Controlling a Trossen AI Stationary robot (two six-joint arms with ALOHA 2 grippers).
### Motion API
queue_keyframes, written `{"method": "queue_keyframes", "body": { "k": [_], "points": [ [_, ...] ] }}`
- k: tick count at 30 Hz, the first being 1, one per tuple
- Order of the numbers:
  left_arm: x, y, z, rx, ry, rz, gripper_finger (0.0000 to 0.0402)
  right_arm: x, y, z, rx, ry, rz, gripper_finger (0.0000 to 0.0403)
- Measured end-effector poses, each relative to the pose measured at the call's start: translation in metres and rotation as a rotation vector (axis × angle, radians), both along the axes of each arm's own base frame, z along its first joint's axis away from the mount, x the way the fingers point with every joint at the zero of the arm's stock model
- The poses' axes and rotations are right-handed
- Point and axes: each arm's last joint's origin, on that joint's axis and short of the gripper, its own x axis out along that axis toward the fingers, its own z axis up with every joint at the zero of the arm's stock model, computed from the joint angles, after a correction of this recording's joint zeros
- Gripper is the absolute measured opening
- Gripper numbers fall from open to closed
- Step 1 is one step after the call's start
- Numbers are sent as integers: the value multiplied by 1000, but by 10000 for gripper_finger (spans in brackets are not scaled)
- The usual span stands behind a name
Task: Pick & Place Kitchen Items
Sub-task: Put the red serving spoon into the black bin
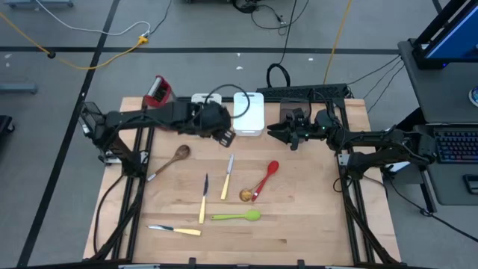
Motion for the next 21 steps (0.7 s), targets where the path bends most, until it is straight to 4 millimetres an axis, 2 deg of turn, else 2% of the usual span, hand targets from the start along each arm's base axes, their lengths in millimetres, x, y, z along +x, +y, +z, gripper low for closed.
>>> {"method": "queue_keyframes", "body": {
  "k": [4,14,21],
  "points": [
    [2,-20,-8,4,19,-41,102,0,0,0,0,0,0,169],
    [2,-59,-53,-47,75,-79,102,0,0,0,19,-1,1,169],
    [-4,-74,-77,-85,45,-115,102,0,0,0,21,4,1,169]
  ]
}}
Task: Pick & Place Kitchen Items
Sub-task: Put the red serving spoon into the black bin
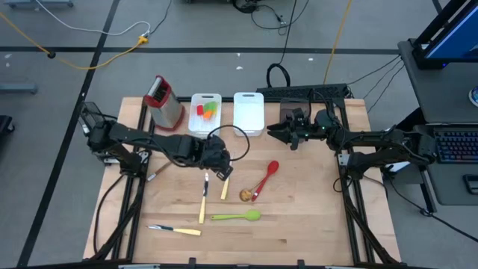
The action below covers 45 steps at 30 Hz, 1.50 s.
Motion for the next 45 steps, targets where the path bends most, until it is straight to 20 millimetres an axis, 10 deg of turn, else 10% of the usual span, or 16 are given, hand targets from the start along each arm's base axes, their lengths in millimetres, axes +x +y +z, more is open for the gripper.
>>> {"method": "queue_keyframes", "body": {
  "k": [15,45],
  "points": [
    [-39,-24,-39,-36,-182,-111,102,1,4,-6,98,59,74,169],
    [-148,-19,-52,-24,-497,-218,102,24,116,13,-52,26,145,169]
  ]
}}
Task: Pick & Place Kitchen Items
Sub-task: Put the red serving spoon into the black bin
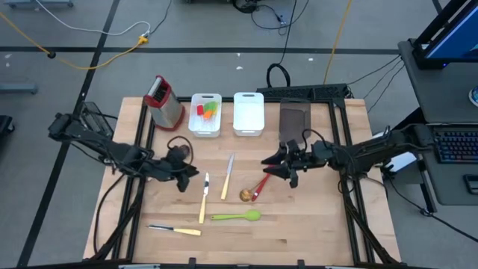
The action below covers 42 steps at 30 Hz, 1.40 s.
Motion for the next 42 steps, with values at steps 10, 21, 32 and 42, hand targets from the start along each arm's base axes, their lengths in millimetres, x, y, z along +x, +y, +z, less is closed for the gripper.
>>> {"method": "queue_keyframes", "body": {
  "k": [10,21,32,42],
  "points": [
    [-27,11,0,58,39,-50,102,10,13,22,102,348,-153,169],
    [-34,18,9,105,-18,-41,102,8,13,25,340,468,-223,169],
    [-54,36,19,173,-65,-49,102,10,13,17,438,530,-241,169],
    [-83,44,23,183,-95,-129,102,14,10,14,436,518,-299,169]
  ]
}}
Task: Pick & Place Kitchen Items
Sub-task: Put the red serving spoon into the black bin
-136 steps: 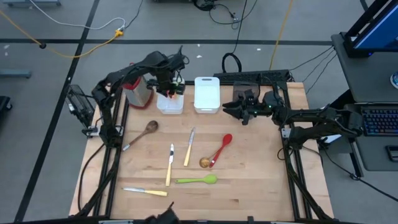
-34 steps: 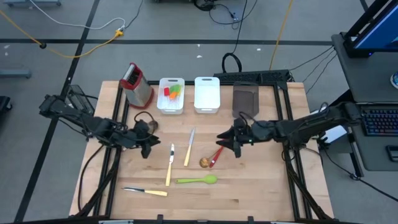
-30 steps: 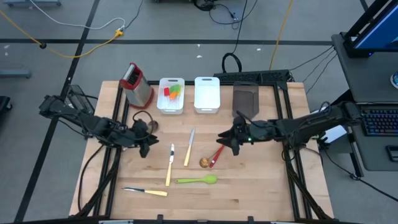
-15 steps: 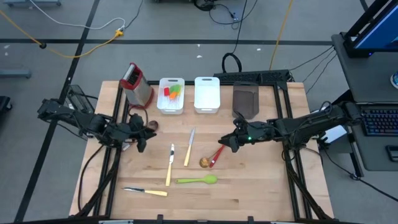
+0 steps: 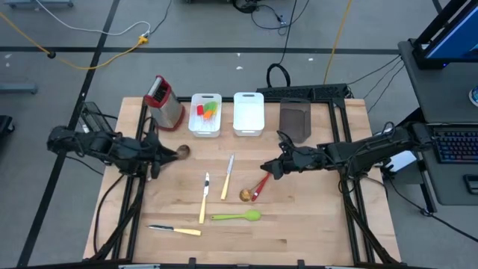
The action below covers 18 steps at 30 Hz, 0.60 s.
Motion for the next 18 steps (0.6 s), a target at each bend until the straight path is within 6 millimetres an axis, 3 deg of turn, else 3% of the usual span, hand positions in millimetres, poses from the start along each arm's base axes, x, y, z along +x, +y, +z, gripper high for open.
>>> {"method": "queue_keyframes", "body": {
  "k": [11,18],
  "points": [
    [-21,4,1,17,-49,-48,102,1,-1,4,-105,-38,-10,169],
    [-25,5,3,1,-78,-61,102,6,0,19,-111,-203,-53,169]
  ]
}}
